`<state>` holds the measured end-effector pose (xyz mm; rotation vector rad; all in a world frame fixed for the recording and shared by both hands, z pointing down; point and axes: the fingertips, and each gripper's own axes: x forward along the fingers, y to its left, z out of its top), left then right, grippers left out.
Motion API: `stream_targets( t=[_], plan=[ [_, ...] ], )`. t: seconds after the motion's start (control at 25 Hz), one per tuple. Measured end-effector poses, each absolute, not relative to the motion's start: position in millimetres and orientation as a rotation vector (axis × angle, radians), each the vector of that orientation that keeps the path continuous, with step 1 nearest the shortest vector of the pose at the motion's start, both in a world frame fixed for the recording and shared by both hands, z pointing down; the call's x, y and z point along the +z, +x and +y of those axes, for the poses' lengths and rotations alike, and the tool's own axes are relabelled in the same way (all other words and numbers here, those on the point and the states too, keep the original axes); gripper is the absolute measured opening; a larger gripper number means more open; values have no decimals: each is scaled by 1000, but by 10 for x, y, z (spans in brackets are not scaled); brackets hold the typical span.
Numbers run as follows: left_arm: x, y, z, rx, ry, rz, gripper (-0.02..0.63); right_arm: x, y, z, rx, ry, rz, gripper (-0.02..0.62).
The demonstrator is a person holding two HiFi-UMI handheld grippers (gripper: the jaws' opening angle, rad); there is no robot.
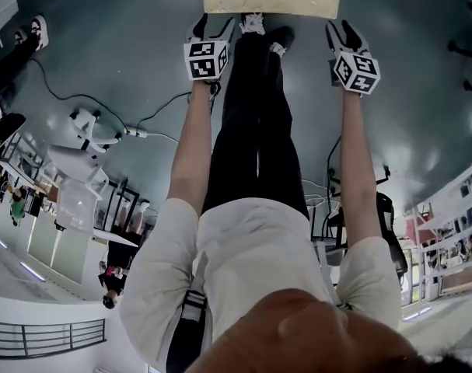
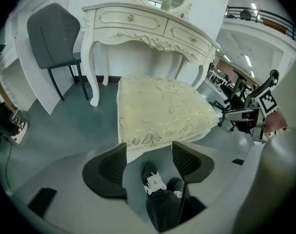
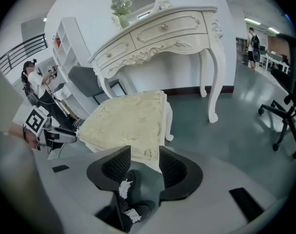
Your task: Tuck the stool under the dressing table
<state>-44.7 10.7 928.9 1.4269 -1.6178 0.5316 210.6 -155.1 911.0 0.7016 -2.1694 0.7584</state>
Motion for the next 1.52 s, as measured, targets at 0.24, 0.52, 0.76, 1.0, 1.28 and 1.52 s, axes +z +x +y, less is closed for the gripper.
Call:
stream_targets(
  t=[0.24,0.52,0.76,1.0,1.28,1.52],
  plan=[
    [9429,-535,23,597,1334,-1653,297,9320,2050,-1538,625,513,-2097,224],
    [9444,-528,38,611,1363,-1679,295,9477,2001,-1532,465,430,-2022,222],
    [9440,-544,13,613,1371,-1665,295,9473,1979,-1549,492,434,-2014,222],
    [9417,-539,-17,613,1384,-1625,295,9447,1992,-1566,504,449,-2002,218],
    [9403,-672,-152,624,1402,-1608,295,9424,1907,-1617,528,488,-1988,217],
    [9412,-801,-303,645,1422,-1582,295,9438,1827,-1687,552,512,-1969,216]
  ],
)
